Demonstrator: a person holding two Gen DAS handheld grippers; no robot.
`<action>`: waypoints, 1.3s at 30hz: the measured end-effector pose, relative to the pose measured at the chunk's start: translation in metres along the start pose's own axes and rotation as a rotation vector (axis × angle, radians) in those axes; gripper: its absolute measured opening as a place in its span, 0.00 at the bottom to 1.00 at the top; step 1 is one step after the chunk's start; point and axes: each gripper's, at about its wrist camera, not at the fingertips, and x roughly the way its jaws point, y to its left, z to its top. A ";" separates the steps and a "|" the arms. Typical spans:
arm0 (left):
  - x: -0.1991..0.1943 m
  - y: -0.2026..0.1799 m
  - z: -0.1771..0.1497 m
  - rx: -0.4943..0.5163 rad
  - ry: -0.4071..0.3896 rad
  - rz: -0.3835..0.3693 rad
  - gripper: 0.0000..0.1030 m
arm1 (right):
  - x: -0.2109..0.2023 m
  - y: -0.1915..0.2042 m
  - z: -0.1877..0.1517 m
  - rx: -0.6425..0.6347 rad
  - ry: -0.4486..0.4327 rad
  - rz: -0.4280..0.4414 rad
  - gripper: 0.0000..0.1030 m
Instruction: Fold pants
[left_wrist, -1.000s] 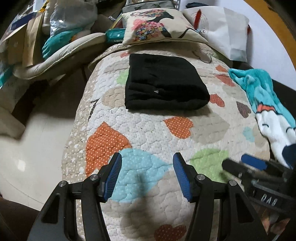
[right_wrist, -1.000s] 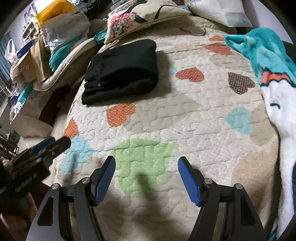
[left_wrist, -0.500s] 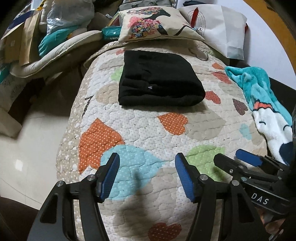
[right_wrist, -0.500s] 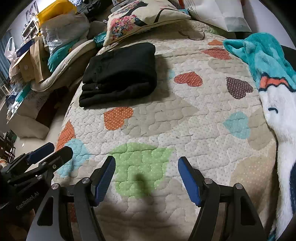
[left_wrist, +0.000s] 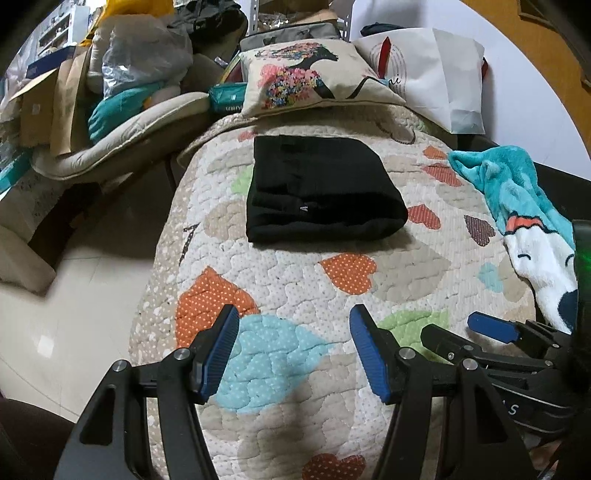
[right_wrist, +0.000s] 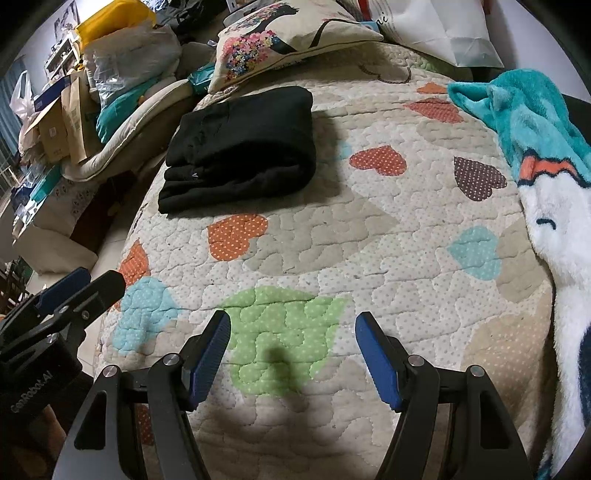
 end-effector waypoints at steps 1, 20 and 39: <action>-0.002 0.000 0.000 0.003 -0.011 0.008 0.60 | 0.000 0.000 0.000 -0.001 -0.001 0.000 0.73; -0.055 -0.018 0.005 0.094 -0.263 0.061 0.72 | 0.000 -0.001 0.000 -0.005 -0.011 -0.008 0.73; -0.060 -0.006 0.011 0.009 -0.231 0.009 0.76 | 0.015 0.003 -0.005 -0.012 0.033 -0.020 0.73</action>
